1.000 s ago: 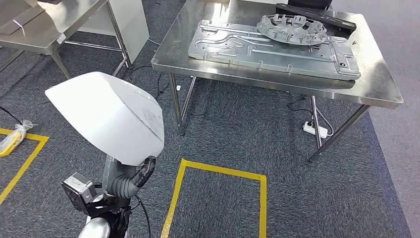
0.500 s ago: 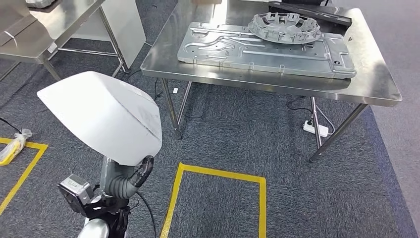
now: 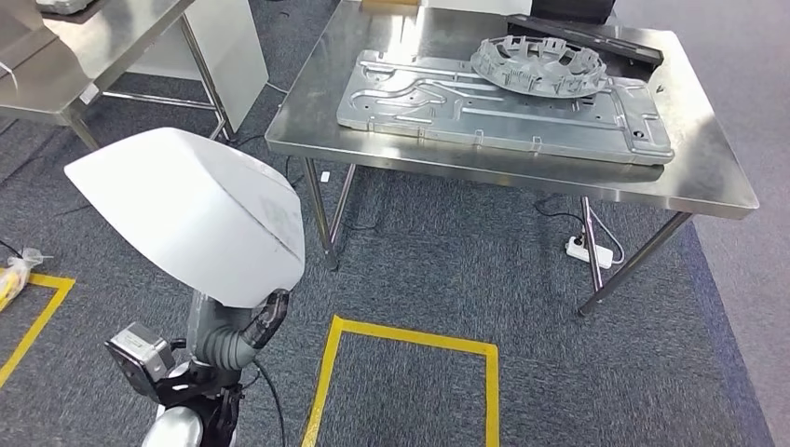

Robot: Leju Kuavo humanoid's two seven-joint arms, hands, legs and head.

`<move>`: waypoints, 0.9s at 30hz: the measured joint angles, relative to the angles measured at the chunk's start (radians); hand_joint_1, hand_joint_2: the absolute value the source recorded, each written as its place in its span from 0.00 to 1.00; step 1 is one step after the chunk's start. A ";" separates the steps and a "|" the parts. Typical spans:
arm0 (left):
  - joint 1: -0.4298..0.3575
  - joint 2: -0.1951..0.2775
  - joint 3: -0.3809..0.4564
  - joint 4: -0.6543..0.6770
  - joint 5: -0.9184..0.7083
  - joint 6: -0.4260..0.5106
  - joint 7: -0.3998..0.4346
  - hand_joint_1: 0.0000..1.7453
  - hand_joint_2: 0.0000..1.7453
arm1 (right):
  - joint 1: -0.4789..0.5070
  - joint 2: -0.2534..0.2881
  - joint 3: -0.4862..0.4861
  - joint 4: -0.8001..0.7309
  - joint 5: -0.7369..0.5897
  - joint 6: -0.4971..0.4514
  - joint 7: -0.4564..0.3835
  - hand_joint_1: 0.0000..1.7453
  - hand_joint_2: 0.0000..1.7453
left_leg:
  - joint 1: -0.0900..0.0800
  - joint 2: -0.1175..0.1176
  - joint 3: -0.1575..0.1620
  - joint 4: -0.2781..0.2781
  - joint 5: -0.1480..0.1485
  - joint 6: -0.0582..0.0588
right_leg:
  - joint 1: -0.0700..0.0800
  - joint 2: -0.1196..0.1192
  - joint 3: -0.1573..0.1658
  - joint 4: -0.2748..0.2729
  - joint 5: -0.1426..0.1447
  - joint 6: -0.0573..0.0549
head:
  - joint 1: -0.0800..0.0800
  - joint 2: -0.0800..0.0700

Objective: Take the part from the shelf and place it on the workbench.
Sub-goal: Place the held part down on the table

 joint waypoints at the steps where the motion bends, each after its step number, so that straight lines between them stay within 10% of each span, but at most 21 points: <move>1: 0.001 0.000 0.000 0.000 0.000 0.000 0.000 1.00 1.00 | -0.001 0.000 0.002 0.003 0.000 0.000 0.001 0.00 0.00 | 0.000 0.000 0.003 0.001 -0.005 0.000 | -0.002 -0.001 -0.037 0.051 -0.016 0.004 | 0.000 0.000; 3: 0.002 0.000 0.000 0.000 -0.001 -0.001 0.001 1.00 1.00 | -0.001 0.000 0.007 0.008 0.000 0.000 0.006 0.00 0.00 | 0.001 -0.001 0.015 0.002 -0.017 -0.003 | -0.007 -0.003 -0.069 0.062 0.013 0.010 | 0.000 0.000; 7: 0.005 0.000 0.000 -0.002 -0.004 -0.004 0.002 1.00 1.00 | -0.001 0.001 0.020 0.013 0.001 -0.003 0.013 0.00 0.00 | 0.006 0.001 0.051 0.002 -0.046 -0.022 | -0.005 -0.011 -0.010 -0.141 0.146 0.003 | 0.001 0.000; 12: 0.023 0.001 0.000 -0.016 -0.015 -0.020 0.001 1.00 1.00 | 0.007 0.001 0.036 -0.005 -0.008 -0.037 0.015 0.00 0.00 | 0.006 0.003 0.056 0.036 -0.068 -0.050 | 0.000 -0.011 0.014 -0.177 0.135 -0.037 | -0.001 0.000; 17: 0.045 0.001 0.000 -0.025 -0.023 -0.033 -0.006 1.00 1.00 | 0.012 -0.009 0.056 -0.047 -0.023 -0.078 0.025 0.00 0.00 | 0.009 0.000 -0.116 0.299 -0.159 -0.059 | 0.005 -0.006 0.046 -0.180 0.112 -0.056 | -0.001 0.000; 21: 0.055 0.002 0.000 -0.025 -0.031 -0.041 -0.009 1.00 1.00 | 0.017 -0.015 0.070 -0.077 -0.029 -0.092 0.032 0.00 0.00 | 0.003 0.001 -0.096 0.136 -0.012 -0.040 | 0.013 -0.003 0.086 -0.180 0.082 -0.054 | -0.001 0.000; 27: 0.046 -0.001 0.000 -0.026 -0.030 -0.042 -0.005 1.00 1.00 | 0.012 -0.017 0.074 -0.087 -0.035 -0.094 0.023 0.00 0.00 | -0.004 -0.006 -0.041 0.032 0.009 -0.008 | 0.011 -0.004 0.102 -0.140 0.062 -0.024 | -0.003 0.000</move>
